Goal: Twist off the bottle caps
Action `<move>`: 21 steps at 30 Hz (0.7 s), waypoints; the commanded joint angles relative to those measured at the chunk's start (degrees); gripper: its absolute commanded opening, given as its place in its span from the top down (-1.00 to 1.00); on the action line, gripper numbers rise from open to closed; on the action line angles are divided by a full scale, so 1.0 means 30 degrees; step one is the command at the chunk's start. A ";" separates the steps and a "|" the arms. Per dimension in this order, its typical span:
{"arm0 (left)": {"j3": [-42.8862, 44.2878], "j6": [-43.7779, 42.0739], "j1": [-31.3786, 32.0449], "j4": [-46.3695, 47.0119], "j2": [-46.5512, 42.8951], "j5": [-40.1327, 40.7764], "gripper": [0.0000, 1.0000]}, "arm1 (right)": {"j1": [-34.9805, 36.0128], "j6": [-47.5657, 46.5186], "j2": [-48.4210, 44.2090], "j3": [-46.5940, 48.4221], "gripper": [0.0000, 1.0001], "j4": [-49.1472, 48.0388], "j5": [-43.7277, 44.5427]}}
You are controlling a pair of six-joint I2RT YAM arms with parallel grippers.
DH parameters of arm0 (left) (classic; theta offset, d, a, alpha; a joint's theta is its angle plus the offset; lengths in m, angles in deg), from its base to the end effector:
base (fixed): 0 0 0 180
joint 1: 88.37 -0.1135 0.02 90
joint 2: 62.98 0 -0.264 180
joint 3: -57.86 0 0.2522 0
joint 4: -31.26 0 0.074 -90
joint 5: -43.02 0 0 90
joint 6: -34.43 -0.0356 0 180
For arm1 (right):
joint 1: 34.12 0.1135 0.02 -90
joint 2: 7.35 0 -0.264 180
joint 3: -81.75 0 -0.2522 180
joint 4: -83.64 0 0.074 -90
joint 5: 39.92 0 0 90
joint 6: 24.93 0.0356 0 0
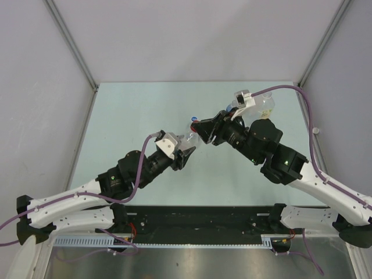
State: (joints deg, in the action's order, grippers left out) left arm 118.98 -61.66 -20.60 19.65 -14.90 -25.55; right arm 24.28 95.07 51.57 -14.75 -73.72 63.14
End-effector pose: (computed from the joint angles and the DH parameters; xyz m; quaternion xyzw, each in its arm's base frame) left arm 0.0864 -0.1769 0.3695 0.3058 0.6284 -0.2491 0.6705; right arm 0.1230 0.1846 0.4482 -0.0901 0.6895 0.4413 0.5672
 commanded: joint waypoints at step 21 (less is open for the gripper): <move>0.0825 0.1440 -0.0641 -0.0365 -0.1668 -0.8969 1.00 | -0.0507 -0.3580 -0.1355 0.0281 1.00 -0.1145 -0.6891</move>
State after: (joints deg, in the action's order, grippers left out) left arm 118.80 -60.54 -20.90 18.56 -16.85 -31.14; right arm 23.95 91.57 50.76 -14.75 -73.93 56.22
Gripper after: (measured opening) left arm 0.558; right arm 0.387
